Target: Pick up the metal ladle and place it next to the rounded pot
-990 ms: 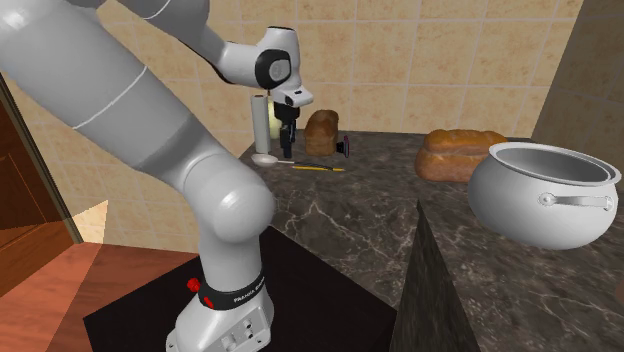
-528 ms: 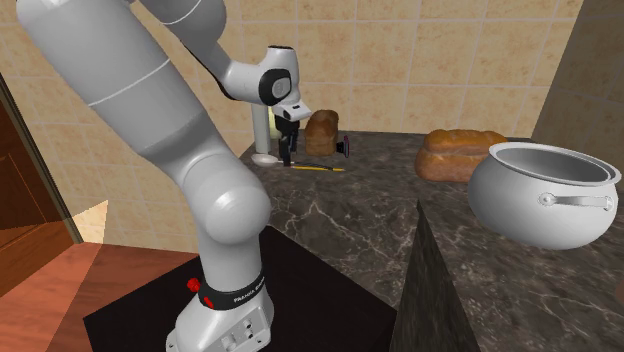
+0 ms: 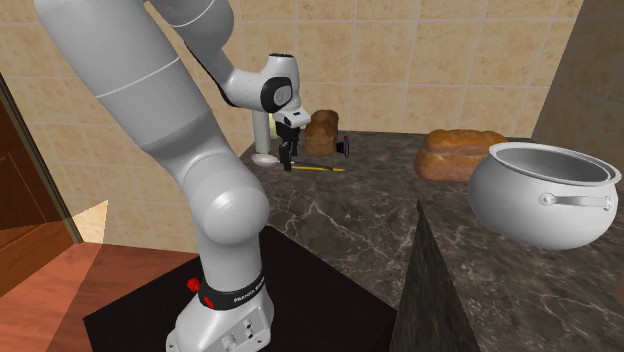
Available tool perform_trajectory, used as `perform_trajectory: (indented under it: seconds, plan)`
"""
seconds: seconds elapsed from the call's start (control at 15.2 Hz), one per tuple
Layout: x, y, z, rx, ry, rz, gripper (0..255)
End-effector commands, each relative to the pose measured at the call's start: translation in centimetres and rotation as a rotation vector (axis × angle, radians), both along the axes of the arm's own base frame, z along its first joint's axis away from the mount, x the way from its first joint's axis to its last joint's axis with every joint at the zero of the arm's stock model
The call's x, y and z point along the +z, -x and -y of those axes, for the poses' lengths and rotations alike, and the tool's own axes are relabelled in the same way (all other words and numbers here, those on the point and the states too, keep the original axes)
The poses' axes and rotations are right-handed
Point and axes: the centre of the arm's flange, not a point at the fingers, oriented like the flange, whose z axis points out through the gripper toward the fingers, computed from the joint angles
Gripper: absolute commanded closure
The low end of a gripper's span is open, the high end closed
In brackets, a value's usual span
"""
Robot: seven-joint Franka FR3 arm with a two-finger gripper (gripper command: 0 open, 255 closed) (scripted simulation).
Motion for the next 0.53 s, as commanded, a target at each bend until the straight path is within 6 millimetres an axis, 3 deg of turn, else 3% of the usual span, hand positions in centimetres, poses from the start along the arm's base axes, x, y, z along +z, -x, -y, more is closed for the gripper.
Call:
perform_trajectory:
  seconds: [0.0,0.07,0.13,0.46]
  plan:
    - [-0.01,0.00,0.00,0.000,0.000,0.000,0]
    - [-0.01,0.00,0.00,0.000,0.000,0.000,0]
    - [-0.01,0.00,0.00,0.000,0.000,0.000,255]
    - [-0.01,0.00,0.00,0.000,0.000,0.000,255]
